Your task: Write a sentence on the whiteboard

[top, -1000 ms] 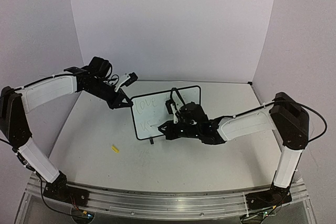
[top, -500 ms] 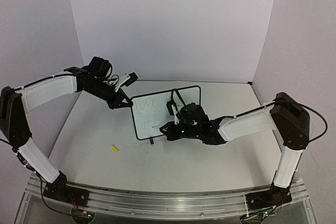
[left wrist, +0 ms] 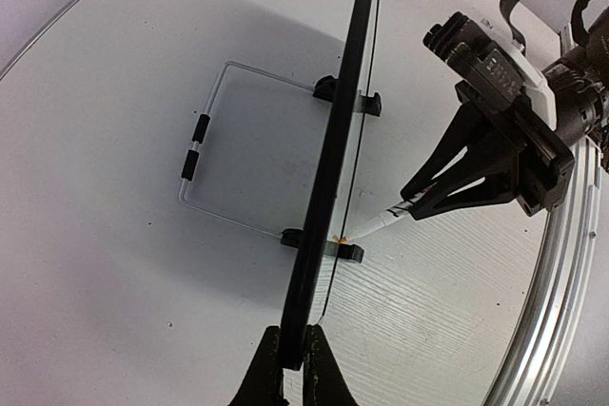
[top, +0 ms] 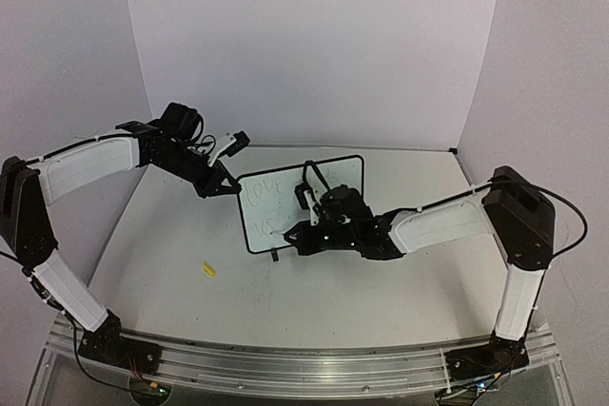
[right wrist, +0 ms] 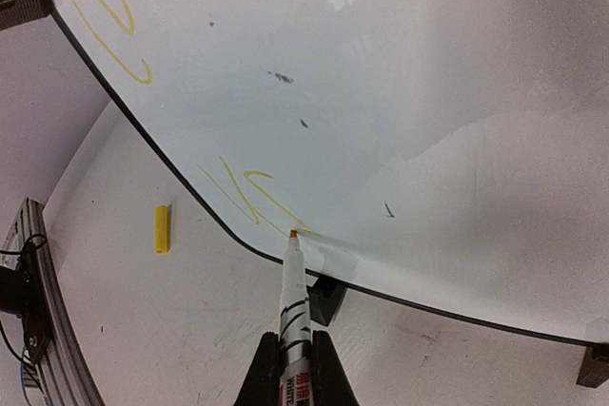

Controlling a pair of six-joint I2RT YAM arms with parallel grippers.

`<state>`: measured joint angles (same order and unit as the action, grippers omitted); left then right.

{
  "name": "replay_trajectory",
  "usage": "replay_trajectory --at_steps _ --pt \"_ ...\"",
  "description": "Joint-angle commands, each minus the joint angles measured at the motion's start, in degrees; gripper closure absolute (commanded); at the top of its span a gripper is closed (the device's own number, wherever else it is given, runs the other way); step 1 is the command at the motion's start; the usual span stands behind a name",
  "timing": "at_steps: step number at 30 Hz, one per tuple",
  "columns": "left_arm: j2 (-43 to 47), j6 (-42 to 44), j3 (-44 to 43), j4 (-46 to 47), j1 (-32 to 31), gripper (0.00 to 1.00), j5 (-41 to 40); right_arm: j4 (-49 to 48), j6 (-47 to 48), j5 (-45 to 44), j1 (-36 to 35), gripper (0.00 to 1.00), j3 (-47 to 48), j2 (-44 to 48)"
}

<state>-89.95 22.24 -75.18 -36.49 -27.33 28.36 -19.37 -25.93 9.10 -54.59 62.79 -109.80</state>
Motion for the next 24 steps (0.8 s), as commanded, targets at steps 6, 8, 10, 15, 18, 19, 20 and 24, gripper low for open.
replay_trajectory --at_steps 6,8,10,15,18,19,20,24 --pt "1.17 2.2 0.72 1.31 0.44 1.0 -6.22 -1.02 0.46 -1.85 0.21 1.0 1.91 -0.43" --pt "1.19 2.25 0.75 1.31 0.41 1.0 -6.22 -1.05 0.78 -1.39 0.21 1.0 1.9 0.11" --pt "1.35 2.25 0.79 1.29 0.45 1.0 -6.29 -1.6 1.14 -0.47 0.22 1.0 1.62 0.8" --pt "1.32 2.3 0.8 1.32 0.45 1.0 -6.38 -2.38 2.27 2.04 0.2 1.0 0.29 3.34" --pt "1.3 2.29 0.86 1.31 0.44 1.0 -6.39 -2.43 2.71 1.58 0.2 1.0 -1.58 6.27" --pt "1.31 2.23 0.85 1.29 0.44 1.0 -6.36 -2.42 2.8 1.37 0.21 1.0 -2.22 7.43" --pt "1.34 2.23 0.88 1.29 0.44 1.0 -6.32 -2.4 2.87 1.23 0.24 1.0 -3.03 8.52" --pt "1.4 2.22 0.88 1.28 0.44 1.0 -6.39 -1.77 3.15 0.95 0.28 1.0 -5.63 12.43"
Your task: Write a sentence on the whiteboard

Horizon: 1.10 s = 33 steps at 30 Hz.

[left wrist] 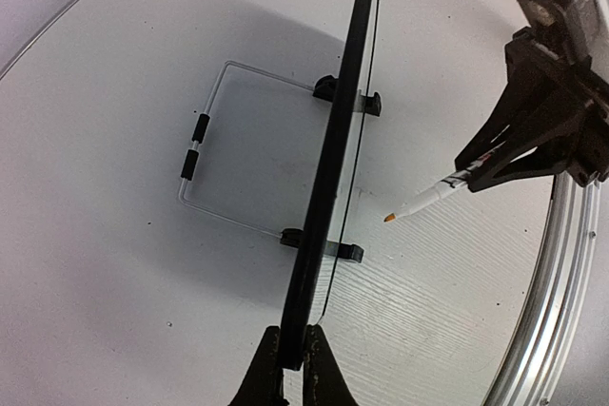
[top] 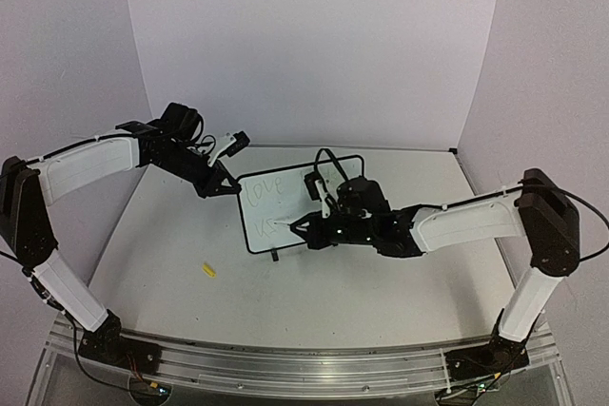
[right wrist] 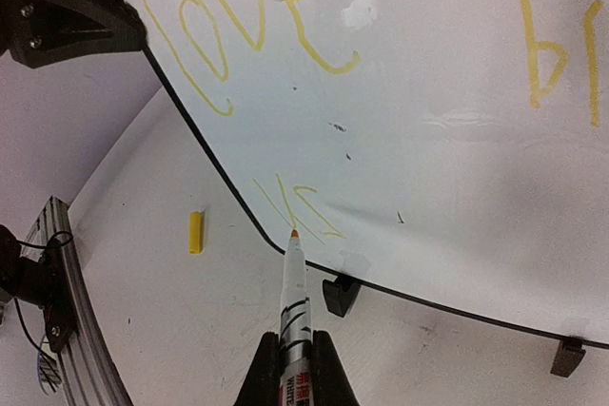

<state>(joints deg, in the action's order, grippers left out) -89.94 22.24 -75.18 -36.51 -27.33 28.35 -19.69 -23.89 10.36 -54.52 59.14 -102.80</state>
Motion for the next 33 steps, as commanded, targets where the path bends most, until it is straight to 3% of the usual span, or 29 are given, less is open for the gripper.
replay_trajectory --at_steps 1,11,25,33 --pt "1.42 2.25 0.92 1.3 0.44 1.0 -6.37 -1.21 1.18 -0.44 0.23 1.0 -2.61 6.3" --pt "1.05 2.21 0.98 1.26 0.01 1.0 -6.55 -0.56 1.93 3.02 3.96 1.0 -7.2 11.47" --pt "0.78 2.32 0.97 1.18 -0.35 1.0 -7.08 -4.22 0.85 9.59 8.57 1.0 -5.67 5.97" --pt "0.43 2.28 0.84 1.13 -0.35 1.0 -6.98 -4.47 -0.11 8.4 9.05 1.0 -5.18 4.23"
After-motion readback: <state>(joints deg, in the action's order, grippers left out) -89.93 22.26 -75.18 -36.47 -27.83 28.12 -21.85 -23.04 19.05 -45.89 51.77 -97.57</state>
